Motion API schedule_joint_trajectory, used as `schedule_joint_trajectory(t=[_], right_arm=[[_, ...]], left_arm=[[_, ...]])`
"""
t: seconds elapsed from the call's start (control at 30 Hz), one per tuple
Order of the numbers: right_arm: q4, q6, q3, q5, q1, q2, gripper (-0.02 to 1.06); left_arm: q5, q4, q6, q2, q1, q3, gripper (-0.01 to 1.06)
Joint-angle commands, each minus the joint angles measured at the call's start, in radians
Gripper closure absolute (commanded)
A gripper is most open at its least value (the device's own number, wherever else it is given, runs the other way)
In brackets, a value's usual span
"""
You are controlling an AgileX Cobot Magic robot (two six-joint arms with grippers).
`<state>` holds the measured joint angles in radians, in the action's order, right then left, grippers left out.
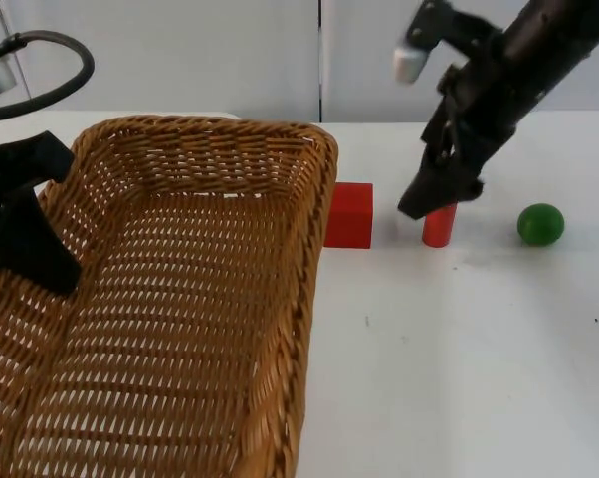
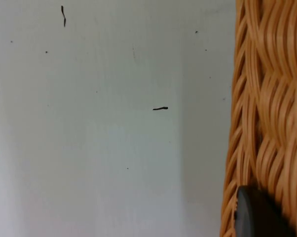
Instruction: Pick up the basket with the left hand and place the object to the left of the red cylinder into the basket with the right hand.
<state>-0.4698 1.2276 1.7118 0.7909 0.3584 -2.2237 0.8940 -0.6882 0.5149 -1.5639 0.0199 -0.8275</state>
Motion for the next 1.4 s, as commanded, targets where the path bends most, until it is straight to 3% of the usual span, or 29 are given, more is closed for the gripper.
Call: schedule_joint_trajectory(t=[0.0,0.4,0.73,1.17,1.37], right_arm=[[-0.009,0.025,0.027,-0.018,0.013,-0.021,0.00],[-0.040,0.025,0.313,0.136,0.013,-0.223,0.00],[-0.096,0.067,0.355,0.130,0.021,-0.288,0.00],[-0.092,0.073,0.366,0.095,0.058,-0.319,0.00],[-0.048,0.058,0.366,0.095,0.058,-0.319,0.01]], left_arm=[[0.014,-0.037,0.000,0.011,0.001,-0.009,1.05],[0.016,-0.037,0.000,0.011,0.001,-0.009,1.05],[0.017,-0.037,0.000,0.011,0.001,-0.009,1.05],[0.016,-0.035,0.000,0.011,0.001,-0.009,1.05],[0.016,-0.035,0.000,0.011,0.001,-0.009,1.05]])
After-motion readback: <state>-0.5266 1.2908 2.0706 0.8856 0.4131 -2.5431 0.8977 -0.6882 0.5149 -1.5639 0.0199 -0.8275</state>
